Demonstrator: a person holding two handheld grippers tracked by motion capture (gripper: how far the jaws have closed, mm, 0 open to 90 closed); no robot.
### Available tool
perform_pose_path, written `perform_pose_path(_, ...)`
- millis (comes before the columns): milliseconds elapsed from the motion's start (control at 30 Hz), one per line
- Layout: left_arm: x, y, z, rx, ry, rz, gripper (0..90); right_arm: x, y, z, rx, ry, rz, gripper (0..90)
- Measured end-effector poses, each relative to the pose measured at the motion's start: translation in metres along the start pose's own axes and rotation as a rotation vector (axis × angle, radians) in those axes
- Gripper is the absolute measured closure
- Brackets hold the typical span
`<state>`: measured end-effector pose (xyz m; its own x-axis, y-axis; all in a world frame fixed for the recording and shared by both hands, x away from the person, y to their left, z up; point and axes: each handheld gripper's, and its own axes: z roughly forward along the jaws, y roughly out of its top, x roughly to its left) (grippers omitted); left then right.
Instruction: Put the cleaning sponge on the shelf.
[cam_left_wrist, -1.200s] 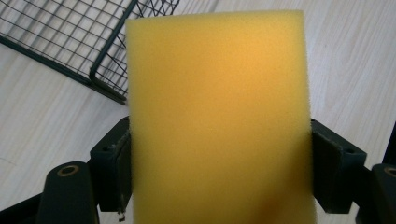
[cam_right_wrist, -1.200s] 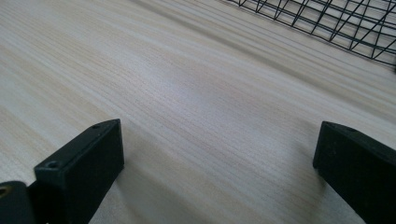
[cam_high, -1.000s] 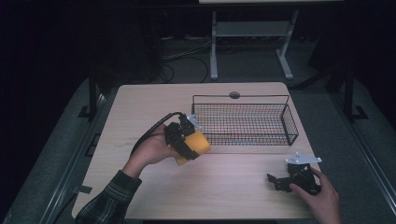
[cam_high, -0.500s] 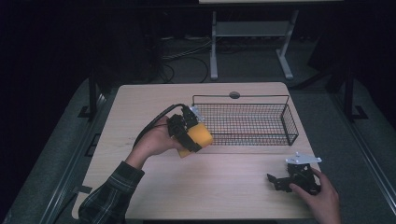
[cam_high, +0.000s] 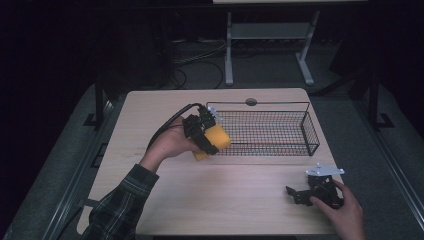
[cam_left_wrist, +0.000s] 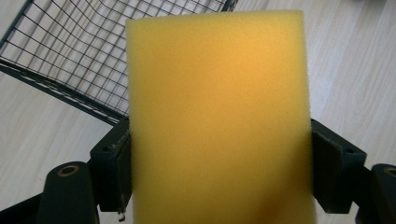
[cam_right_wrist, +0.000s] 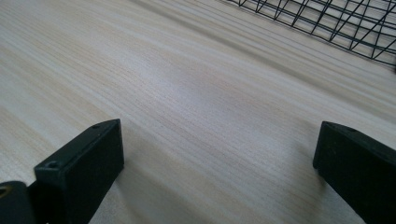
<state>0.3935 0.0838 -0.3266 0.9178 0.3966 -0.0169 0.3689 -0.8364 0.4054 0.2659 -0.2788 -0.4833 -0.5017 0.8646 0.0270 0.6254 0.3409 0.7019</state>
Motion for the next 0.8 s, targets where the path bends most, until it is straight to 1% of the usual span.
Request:
perform_pose_path(267,0.006,0.009,0.004,0.006,0.011,-0.001,22.3,0.000,0.000,0.000,0.000,0.000,0.000,1.2)
perform_pose_path(333,0.010,0.014,0.003,0.005,0.018,0.001,22.3,0.000,0.000,0.000,0.000,0.000,0.000,1.2)
perform_pose_path(467,0.014,0.019,0.003,-0.007,0.029,-0.003,22.4,0.000,0.000,0.000,0.000,0.001,0.001,1.2)
perform_pose_path(533,0.016,0.021,0.003,-0.005,0.030,-0.001,22.3,0.000,0.000,0.000,0.000,0.001,0.001,1.2)
perform_pose_path(567,0.017,0.022,0.003,-0.013,0.031,-0.005,22.3,0.000,0.000,0.000,0.000,0.001,0.002,1.2)
perform_pose_path(800,0.024,0.034,0.004,-0.022,0.041,0.001,22.3,0.000,0.000,0.000,0.000,0.001,0.000,1.2)
